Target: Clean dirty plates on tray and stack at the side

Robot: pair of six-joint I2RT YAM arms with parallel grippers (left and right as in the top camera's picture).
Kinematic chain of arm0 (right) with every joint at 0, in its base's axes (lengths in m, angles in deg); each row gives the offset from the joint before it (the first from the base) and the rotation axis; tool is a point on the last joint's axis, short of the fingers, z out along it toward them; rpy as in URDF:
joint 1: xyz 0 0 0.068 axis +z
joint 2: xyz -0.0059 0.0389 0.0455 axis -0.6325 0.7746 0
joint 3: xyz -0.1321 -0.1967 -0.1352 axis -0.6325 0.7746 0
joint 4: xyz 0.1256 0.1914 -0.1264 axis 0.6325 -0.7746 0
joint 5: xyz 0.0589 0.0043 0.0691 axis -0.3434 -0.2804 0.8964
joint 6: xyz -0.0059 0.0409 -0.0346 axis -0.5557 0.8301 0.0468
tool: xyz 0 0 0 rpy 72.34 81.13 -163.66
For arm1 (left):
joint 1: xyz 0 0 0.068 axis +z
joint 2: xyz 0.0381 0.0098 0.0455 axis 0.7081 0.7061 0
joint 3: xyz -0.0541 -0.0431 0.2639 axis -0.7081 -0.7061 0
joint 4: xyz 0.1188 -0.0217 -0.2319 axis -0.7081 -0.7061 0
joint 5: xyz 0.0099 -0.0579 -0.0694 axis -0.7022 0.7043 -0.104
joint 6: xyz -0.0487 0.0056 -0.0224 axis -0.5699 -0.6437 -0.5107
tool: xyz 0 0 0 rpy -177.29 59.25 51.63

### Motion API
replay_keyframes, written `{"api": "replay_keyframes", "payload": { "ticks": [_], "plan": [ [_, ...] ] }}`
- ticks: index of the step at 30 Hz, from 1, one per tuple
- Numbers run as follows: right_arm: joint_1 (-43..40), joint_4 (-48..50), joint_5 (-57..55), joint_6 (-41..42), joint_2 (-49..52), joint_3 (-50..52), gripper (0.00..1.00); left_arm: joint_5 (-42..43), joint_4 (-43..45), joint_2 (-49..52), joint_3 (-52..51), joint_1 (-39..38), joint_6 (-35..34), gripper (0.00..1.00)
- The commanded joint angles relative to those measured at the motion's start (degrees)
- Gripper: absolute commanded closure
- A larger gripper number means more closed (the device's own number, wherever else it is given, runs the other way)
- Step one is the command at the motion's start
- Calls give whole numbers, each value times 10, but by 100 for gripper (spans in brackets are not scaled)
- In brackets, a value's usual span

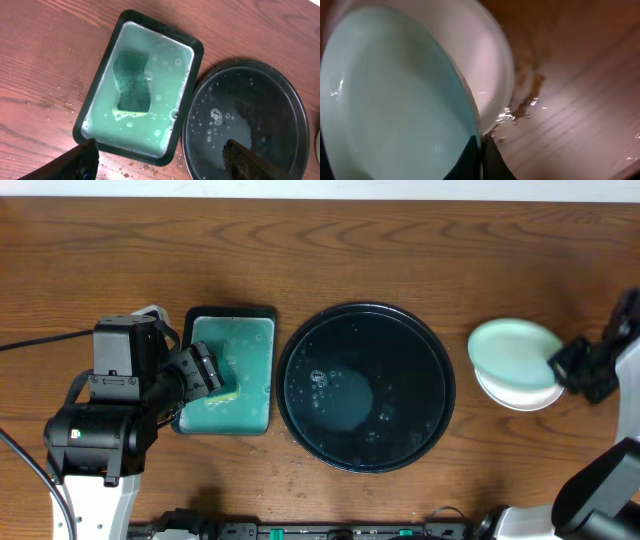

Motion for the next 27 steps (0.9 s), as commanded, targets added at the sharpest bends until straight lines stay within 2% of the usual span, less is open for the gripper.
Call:
{"api": "replay_keyframes", "payload": {
  "ticks": [1, 2, 4, 5, 7, 12, 17, 19, 20, 21, 27],
  "plan": [
    [-26, 39, 25, -5, 1, 65, 99, 1, -2, 0, 9, 2, 3, 20],
    [-29, 48, 37, -13, 1, 74, 96, 1, -2, 0, 9, 2, 3, 20],
    [-30, 49, 41, -14, 1, 75, 75, 1, -2, 0, 9, 2, 3, 20],
    [-30, 49, 46, -14, -2, 72, 70, 1, -2, 0, 9, 2, 3, 20],
    [-30, 39, 60, -17, -16, 61, 67, 1, -2, 0, 9, 2, 3, 20],
    [-21, 8, 160, -106, -98, 29, 65, 1, -2, 0, 9, 2, 3, 20],
    [26, -23, 435, -294, -253, 23, 60, 1, -2, 0, 9, 2, 3, 20],
    [58, -33, 468, -318, -304, 23, 54, 1, -2, 0, 9, 2, 3, 20],
    [79, -33, 464, -318, -332, 23, 36, 1, -2, 0, 9, 2, 3, 20],
    [95, -33, 460, -318, -352, 23, 1, 1, -2, 0, 9, 2, 3, 20],
    [175, -37, 456, -305, -467, 23, 1, 1, -2, 0, 9, 2, 3, 20]
  ]
}}
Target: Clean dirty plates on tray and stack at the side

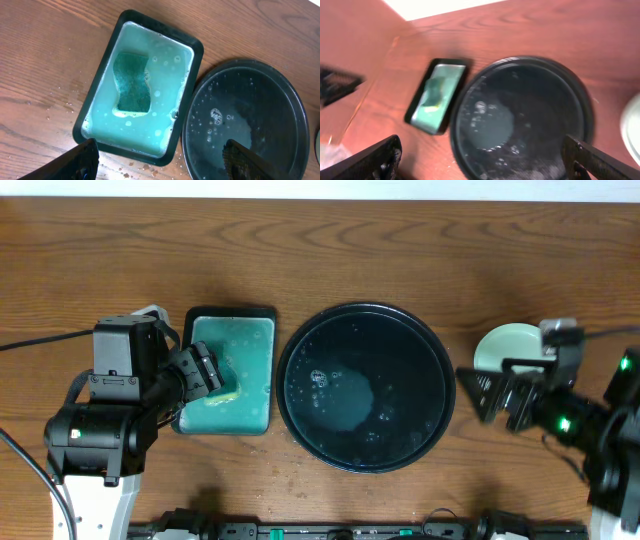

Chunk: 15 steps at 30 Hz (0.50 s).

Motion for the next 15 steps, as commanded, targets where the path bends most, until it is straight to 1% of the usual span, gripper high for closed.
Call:
{"api": "replay_keyframes", "payload": {
  "ticks": [1, 5, 7, 9, 13, 15],
  "plan": [
    [28, -2, 29, -21, -54, -4, 1, 1, -2, 0, 9, 2, 3, 20],
    [42, -7, 28, -21, -80, -4, 1, 1, -2, 0, 9, 2, 3, 20],
    [50, -26, 6, -21, -82, -4, 1, 1, -2, 0, 9, 2, 3, 20],
    [66, -32, -39, -32, -81, -3, 1, 1, -2, 0, 9, 2, 3, 20],
    [133, 25, -147, -39, -85, 17, 1, 1, -2, 0, 9, 2, 3, 20],
    [174, 79, -207, -41, -94, 45, 1, 1, -2, 0, 9, 2, 3, 20]
  ]
}}
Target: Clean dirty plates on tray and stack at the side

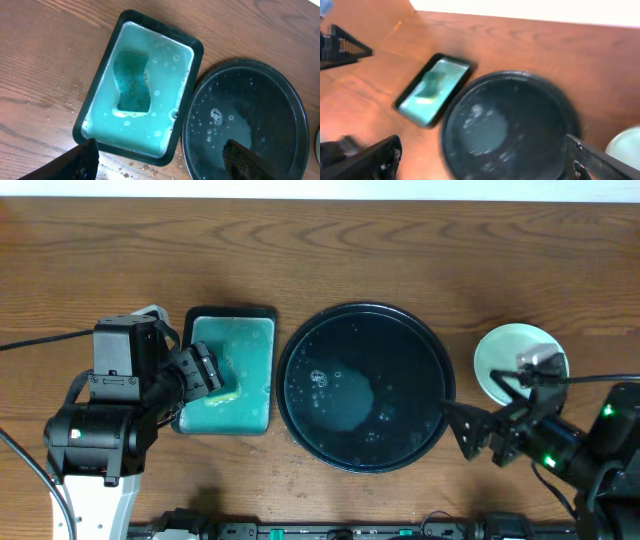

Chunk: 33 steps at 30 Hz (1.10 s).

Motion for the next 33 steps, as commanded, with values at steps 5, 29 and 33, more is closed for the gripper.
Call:
{"api": "replay_keyframes", "payload": {
  "ticks": [5, 29, 33],
  "plan": [
    [103, 164, -219, -16, -92, 160, 1, 1, -2, 0, 9, 2, 3, 20],
    [55, 581, -213, -13, -416, 669, 1, 1, -2, 0, 9, 2, 3, 20],
    [55, 572, -213, -14, -416, 668, 1, 1, -2, 0, 9, 2, 3, 20]
  ]
}}
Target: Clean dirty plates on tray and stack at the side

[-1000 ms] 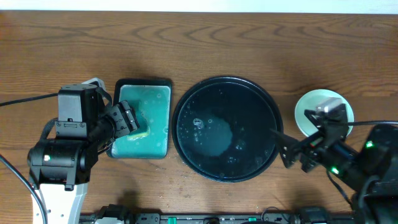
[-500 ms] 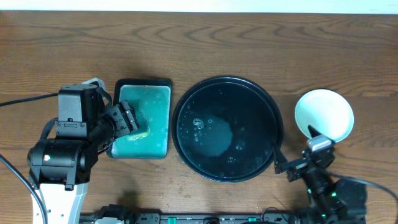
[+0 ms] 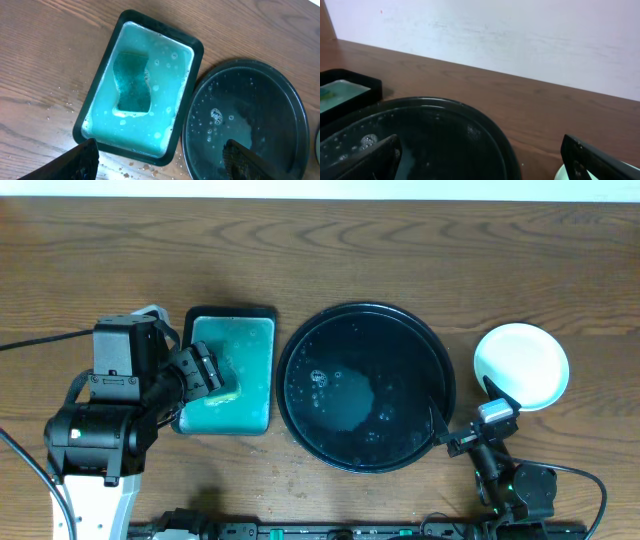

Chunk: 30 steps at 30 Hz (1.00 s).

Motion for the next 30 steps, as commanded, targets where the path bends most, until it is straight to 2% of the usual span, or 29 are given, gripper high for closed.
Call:
{"api": "replay_keyframes", "payload": {
  "ticks": [1, 15, 18, 20, 22, 27, 30],
  "plan": [
    [-4, -3, -4, -3, -4, 1, 1, 1, -2, 0, 9, 2, 3, 20],
    [-4, -3, -4, -3, -4, 1, 1, 1, -2, 0, 9, 2, 3, 20],
    [-4, -3, -4, -3, -4, 1, 1, 1, -2, -25, -3, 2, 3, 20],
    [-4, -3, -4, -3, -4, 1, 1, -42, 5, -53, -17, 2, 21, 20],
    [-4, -3, -4, -3, -4, 1, 1, -65, 57, -94, -44, 2, 26, 20],
    [-4, -3, -4, -3, -4, 1, 1, 9, 270, -236, -193, 2, 140, 20],
    [-4, -3, -4, -3, -4, 1, 1, 23, 353, -327, -289, 2, 151, 20]
  ]
}}
